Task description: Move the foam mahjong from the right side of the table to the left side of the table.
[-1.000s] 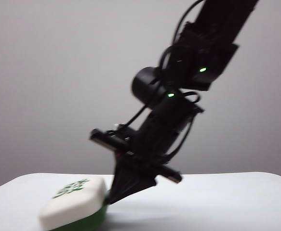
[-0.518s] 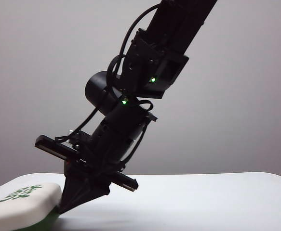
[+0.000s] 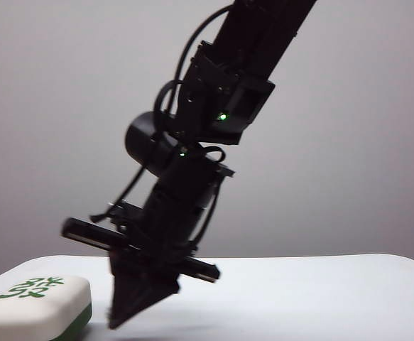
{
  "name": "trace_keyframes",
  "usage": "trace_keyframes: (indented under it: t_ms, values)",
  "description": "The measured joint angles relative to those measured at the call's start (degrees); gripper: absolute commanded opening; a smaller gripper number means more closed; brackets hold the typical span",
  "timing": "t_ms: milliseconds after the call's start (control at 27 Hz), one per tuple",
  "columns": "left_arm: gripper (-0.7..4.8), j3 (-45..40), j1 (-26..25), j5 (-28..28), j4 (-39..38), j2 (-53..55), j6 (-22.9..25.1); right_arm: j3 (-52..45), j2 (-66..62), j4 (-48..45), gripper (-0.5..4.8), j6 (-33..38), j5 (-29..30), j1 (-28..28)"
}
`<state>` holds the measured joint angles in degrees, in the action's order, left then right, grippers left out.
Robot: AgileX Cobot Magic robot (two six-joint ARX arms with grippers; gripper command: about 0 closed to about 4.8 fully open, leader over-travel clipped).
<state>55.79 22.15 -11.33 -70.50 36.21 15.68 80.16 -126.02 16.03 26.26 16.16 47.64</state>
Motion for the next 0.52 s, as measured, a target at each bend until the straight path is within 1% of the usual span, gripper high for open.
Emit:
trace_keyframes:
  t_ms: [74,148,259,407,518]
  values:
    - [-0.05,0.0,0.0,0.0,-0.1,0.0,0.0,0.0,0.6,4.1,-0.05,-1.4,-0.9,-0.1]
    - [-0.05,0.0,0.0,0.0,-0.2,0.0,0.0,0.0,1.4,5.5,-0.05,-1.6,1.4,0.4]
    - [-0.05,0.0,0.0,0.0,-0.6,0.0,0.0,0.0,3.1,7.0,-0.05,-1.8,3.9,2.5]
    - [-0.05,0.0,0.0,0.0,-0.6,-0.1,0.0,0.3,4.0,6.4,-0.05,-2.0,5.8,5.7]
    - [-0.05,0.0,0.0,0.0,-0.6,-0.2,0.0,0.3,3.6,5.3,-0.05,-1.4,7.1,6.7]
